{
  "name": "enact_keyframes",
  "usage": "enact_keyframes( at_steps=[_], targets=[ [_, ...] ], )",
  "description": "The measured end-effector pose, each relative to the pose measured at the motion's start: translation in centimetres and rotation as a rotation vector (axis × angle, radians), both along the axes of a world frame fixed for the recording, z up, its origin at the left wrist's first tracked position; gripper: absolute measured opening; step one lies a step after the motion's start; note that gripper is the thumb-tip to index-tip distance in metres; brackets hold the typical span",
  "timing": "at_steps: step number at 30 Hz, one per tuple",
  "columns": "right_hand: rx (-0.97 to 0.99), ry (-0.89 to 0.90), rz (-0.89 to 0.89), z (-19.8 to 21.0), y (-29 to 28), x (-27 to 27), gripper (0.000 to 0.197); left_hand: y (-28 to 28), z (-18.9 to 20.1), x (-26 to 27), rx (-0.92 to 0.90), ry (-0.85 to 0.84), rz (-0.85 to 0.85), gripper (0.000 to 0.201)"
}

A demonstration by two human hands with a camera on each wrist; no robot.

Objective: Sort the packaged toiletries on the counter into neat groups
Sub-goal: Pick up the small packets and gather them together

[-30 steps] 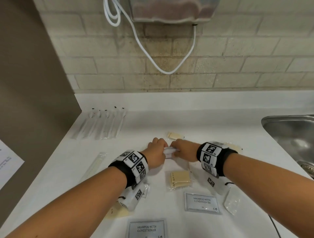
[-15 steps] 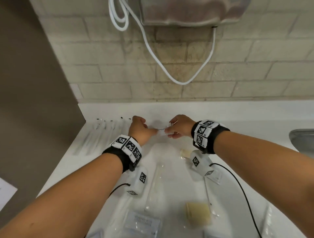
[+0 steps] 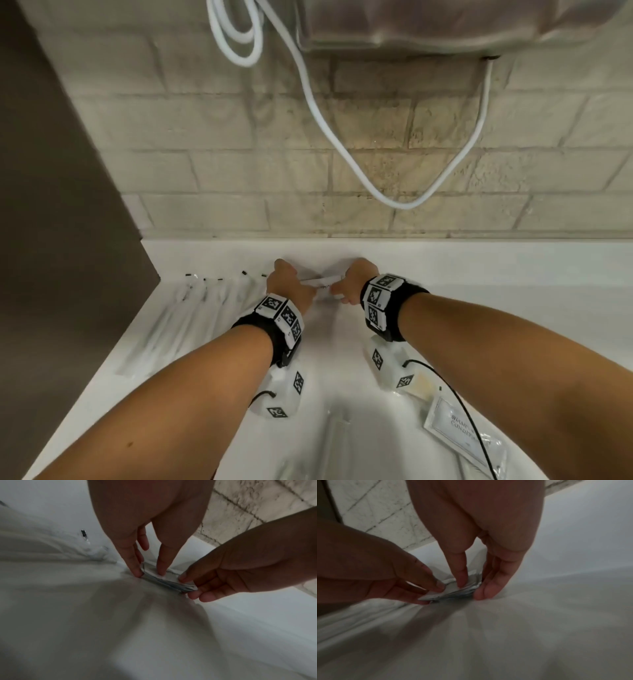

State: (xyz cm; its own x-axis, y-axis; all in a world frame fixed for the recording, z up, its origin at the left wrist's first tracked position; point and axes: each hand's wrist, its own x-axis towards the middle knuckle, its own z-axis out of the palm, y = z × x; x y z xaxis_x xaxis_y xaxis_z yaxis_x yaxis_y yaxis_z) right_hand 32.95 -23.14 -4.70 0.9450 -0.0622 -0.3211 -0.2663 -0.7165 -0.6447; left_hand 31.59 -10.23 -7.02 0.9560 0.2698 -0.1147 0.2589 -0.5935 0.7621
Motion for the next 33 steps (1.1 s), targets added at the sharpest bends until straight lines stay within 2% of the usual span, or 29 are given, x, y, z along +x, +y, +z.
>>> enact_keyframes(
  at_steps=[1,4,9,14,17,22,25,28,33],
  targets=[
    [-0.033,-0.014,-0.011,-0.1,0.1,0.1,0.02,0.0,-0.1,0.3,0.025,0.004,-0.008,0.048],
    [-0.115,-0.047,-0.013,-0.9,0.0,0.3,0.032,0.1,-0.3,0.8,0.082,0.017,-0.031,0.046],
    [-0.167,-0.065,-0.023,-1.0,-0.4,0.2,0.04,0.3,-0.3,0.7,0.129,0.02,-0.038,0.053],
    [-0.143,-0.075,-0.042,-1.0,-0.3,0.3,0.031,0.7,0.0,0.5,0.176,0.031,-0.141,0.033],
    [-0.17,-0.073,-0.049,-0.6,-0.2,0.3,0.038,0.7,0.5,0.5,0.206,0.071,-0.166,0.038],
    [-0.159,-0.071,-0.016,-0.2,0.3,0.4,0.025,0.6,0.9,0.8,0.267,0.15,-0.2,0.045],
    [-0.178,-0.04,0.022,0.0,0.4,0.4,0.037,0.7,0.7,1.2,0.284,0.159,-0.194,0.047],
    [-0.254,-0.041,0.07,-0.1,0.2,0.4,0.037,0.7,0.8,1.5,0.284,0.152,-0.192,0.052],
    [-0.303,-0.086,0.101,-0.3,0.3,0.7,0.032,0.9,0.9,1.9,0.301,0.134,-0.206,0.041]
  ],
)
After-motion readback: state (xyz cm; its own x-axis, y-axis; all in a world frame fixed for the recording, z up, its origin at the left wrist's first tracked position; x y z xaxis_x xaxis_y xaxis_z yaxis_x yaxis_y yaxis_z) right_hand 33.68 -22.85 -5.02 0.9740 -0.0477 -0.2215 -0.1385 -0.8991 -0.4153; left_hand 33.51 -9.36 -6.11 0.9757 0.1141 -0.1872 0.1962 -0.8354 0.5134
